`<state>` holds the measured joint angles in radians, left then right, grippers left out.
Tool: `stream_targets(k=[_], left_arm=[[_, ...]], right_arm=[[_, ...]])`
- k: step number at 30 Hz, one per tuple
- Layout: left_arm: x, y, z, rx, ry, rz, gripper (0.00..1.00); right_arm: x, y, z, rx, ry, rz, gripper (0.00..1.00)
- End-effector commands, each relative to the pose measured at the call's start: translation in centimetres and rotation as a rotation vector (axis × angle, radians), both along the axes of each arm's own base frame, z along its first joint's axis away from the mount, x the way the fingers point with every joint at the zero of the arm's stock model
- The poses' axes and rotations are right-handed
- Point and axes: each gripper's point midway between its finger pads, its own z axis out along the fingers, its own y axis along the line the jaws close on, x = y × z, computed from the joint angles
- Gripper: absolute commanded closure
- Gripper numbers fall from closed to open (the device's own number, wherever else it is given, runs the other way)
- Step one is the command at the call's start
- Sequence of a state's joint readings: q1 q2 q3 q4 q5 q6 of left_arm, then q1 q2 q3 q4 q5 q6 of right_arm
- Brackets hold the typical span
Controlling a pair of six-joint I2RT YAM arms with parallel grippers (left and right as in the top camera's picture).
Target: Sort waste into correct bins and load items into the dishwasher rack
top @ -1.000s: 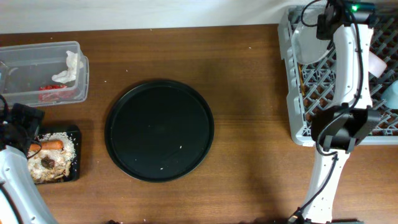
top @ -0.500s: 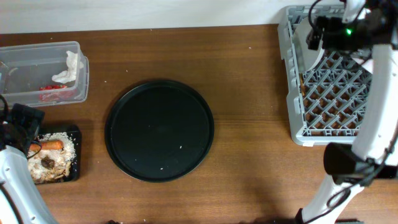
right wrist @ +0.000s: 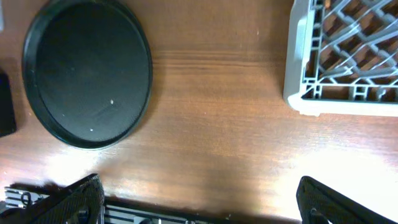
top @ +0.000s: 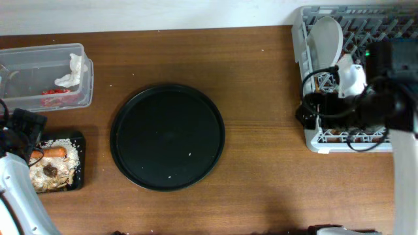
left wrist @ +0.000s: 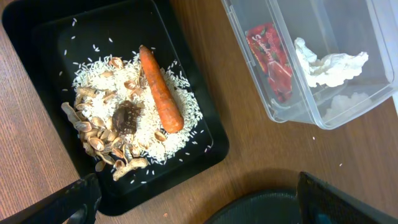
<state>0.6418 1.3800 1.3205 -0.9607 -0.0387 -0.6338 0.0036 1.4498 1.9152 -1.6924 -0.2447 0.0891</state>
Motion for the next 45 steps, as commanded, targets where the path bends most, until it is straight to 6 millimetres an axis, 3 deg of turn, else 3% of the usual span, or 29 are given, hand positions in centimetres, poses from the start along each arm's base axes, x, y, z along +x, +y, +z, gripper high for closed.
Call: stream_targets(k=[1, 12, 15, 21, 28, 33, 40, 41, 45], left_arm=[[-0.1, 0.3, 0.1, 0.004, 0.001, 0.016, 0.01], [-0.1, 0.3, 0.1, 0.004, 0.001, 0.016, 0.01], [-0.1, 0.3, 0.1, 0.004, 0.001, 0.016, 0.01], [-0.1, 0.3, 0.1, 0.004, 0.001, 0.016, 0.01], [-0.1, 0.3, 0.1, 0.004, 0.001, 0.016, 0.01], [-0.1, 0.3, 0.1, 0.004, 0.001, 0.016, 0.01], [-0.1, 0.3, 0.1, 0.004, 0.001, 0.016, 0.01], [-0.1, 0.3, 0.1, 0.004, 0.001, 0.016, 0.01], [-0.1, 0.3, 0.1, 0.004, 0.001, 0.016, 0.01]], right_arm=[[0.5, 0.1, -1.1, -0.008, 0.050, 0.002, 0.02], [1.3, 0.2, -2.3, -0.030, 0.077, 0.043, 0.01], [1.9, 0.8, -1.0, -0.029, -0.053, 0.063, 0.02], [0.4, 1.4, 0.1, -0.018, -0.416, 0.079, 0.02], [-2.9, 2.1, -4.6, 0.042, -0.891, 0.109, 0.02], [-3.4, 2.8, -8.8, 0.065, -1.127, 0.140, 0.02], [-2.9, 3.1, -11.5, 0.069, -1.299, 0.138, 0.02], [-2.6, 2.7, -12.4, 0.053, -1.292, 0.115, 0.02], [-1.9, 0.1, -12.7, -0.041, -1.275, -0.021, 0.02]])
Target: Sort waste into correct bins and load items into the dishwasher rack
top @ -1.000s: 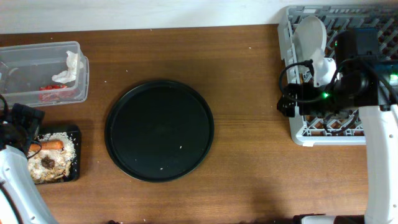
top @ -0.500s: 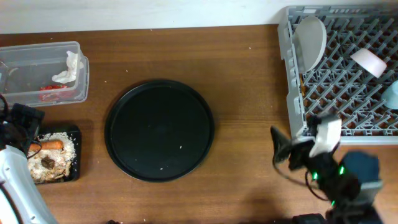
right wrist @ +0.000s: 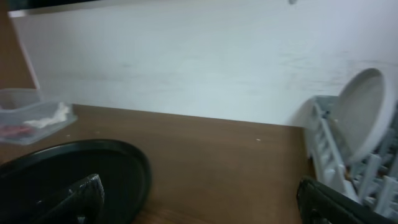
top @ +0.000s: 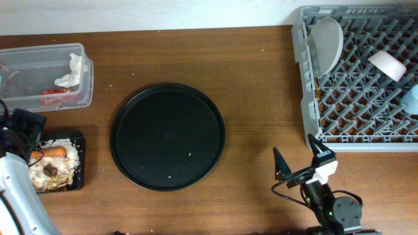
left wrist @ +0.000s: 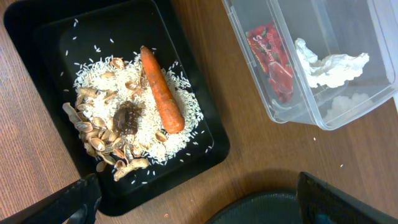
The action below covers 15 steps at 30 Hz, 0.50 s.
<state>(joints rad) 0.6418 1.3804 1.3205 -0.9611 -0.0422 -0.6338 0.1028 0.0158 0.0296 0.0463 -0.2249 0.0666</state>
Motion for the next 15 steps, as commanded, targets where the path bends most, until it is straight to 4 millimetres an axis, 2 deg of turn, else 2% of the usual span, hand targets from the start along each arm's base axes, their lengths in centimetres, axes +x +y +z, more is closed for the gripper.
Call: stream_targets(k=[1, 3, 4, 11, 15], left_arm=[[0.0, 0.2, 0.1, 0.002, -0.002, 0.014, 0.01], [0.0, 0.2, 0.1, 0.002, -0.001, 0.014, 0.01], [0.0, 0.2, 0.1, 0.002, -0.001, 0.014, 0.01], [0.0, 0.2, 0.1, 0.002, -0.001, 0.014, 0.01], [0.0, 0.2, 0.1, 0.002, -0.001, 0.014, 0.01]], right_arm=[[0.8, -2.6, -1.7, -0.005, 0.043, -0.162, 0.02], [0.8, -3.5, -3.7, -0.020, 0.126, -0.210, 0.02], [0.9, -3.8, -4.0, -0.021, 0.135, -0.223, 0.02], [1.0, -7.0, -3.9, -0.012, 0.135, -0.352, 0.02], [1.0, -7.1, -3.9, -0.012, 0.135, -0.355, 0.02]])
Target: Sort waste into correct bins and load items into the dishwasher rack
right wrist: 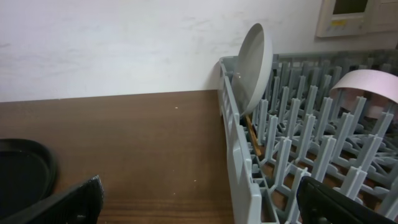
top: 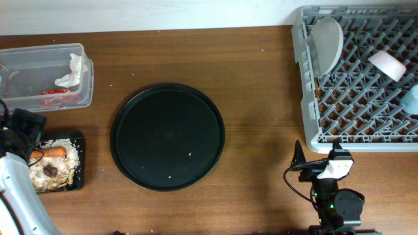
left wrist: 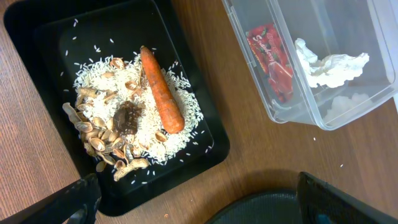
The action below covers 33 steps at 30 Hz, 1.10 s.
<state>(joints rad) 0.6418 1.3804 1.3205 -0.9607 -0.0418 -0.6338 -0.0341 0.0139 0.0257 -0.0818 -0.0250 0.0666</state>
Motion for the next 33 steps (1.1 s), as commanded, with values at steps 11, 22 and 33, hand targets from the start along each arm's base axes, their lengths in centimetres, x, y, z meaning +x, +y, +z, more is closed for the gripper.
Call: stream_targets(k=[11, 22, 33], left_arm=[[0.0, 0.2, 0.0, 0.000, 0.002, 0.014, 0.01], [-0.9, -8.3, -1.3, 0.131, 0.110, -0.220, 0.01], [-1.0, -15.8, -2.3, 0.443, -0.190, -0.767, 0.01]], right_arm=[[0.0, -0.4, -0.7, -0.007, 0.007, -0.017, 0.02], [0.0, -0.4, -0.7, -0.007, 0.007, -0.017, 0.02], [0.0, -0.4, -0.7, -0.007, 0.007, -0.017, 0.02]])
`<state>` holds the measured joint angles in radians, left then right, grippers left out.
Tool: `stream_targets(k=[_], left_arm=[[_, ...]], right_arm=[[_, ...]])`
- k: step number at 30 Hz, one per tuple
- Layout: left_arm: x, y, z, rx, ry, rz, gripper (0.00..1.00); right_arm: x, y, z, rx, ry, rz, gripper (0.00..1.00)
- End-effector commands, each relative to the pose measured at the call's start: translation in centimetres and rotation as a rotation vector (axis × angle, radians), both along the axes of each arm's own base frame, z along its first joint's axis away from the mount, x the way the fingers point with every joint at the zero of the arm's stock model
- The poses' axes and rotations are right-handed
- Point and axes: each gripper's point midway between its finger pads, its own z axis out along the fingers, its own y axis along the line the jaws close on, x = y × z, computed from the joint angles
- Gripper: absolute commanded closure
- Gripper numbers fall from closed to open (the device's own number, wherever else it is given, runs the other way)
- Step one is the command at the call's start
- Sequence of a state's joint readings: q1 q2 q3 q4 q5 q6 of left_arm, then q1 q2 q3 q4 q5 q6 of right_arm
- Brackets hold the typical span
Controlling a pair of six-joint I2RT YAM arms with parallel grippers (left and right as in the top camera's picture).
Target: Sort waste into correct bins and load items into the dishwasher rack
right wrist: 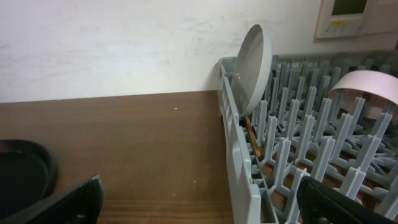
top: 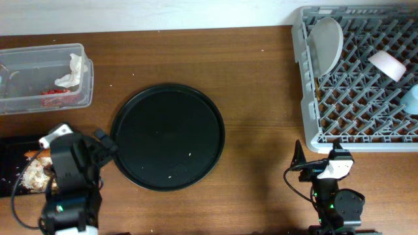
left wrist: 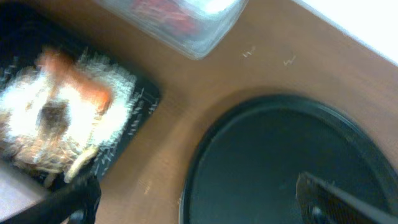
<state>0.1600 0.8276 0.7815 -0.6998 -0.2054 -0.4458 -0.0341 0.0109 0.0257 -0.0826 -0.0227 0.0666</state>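
Note:
The grey dishwasher rack (top: 313,134) stands at the right, holding a grey plate (top: 324,42), a pink cup (top: 386,64) and a pale blue cup (top: 411,98). At the left are a clear bin (top: 13,78) with tissue and a red wrapper, and a black food tray (left wrist: 140,109) with rice and a carrot (left wrist: 74,81). My left gripper (left wrist: 199,205) is open and empty, low between the food tray and the round black tray (top: 167,136). My right gripper (right wrist: 199,205) is open and empty, at the table's front, facing the rack's near corner (right wrist: 239,168).
The left arm (top: 65,183) covers part of the food tray in the overhead view. The right arm (top: 330,196) is folded at the front edge, below the rack. A white wall runs behind the table. The left wrist view is blurred.
My left arm has left the table's left edge above the food tray and now sits near the front, beside the round tray. The right arm has not moved.
At first my right arm was over the rack and my left gripper hung open above the food tray. Then the right arm was down at the table's front, and later it faced the rack. The left arm stayed put until now, when it stands by the round tray.

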Motion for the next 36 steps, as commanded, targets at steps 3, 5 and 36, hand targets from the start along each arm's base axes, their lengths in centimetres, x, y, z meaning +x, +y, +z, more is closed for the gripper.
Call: stream_targets(k=[3, 5, 36], left_arm=[[0.8, -3.0, -1.5, 0.147, -0.239, -0.282, 0.01], [0.6, -3.8, -2.4, 0.167, -0.373, -0.312, 0.01], [-1.4, -4.6, -3.5, 0.380, -0.567, -0.363, 0.01]], right_arm=[[0.1, -0.3, -0.7, -0.006, 0.009, -0.015, 0.02], [0.1, -0.3, -0.7, -0.006, 0.009, -0.015, 0.02], [0.1, -0.3, -0.7, -0.006, 0.009, -0.015, 0.02]])
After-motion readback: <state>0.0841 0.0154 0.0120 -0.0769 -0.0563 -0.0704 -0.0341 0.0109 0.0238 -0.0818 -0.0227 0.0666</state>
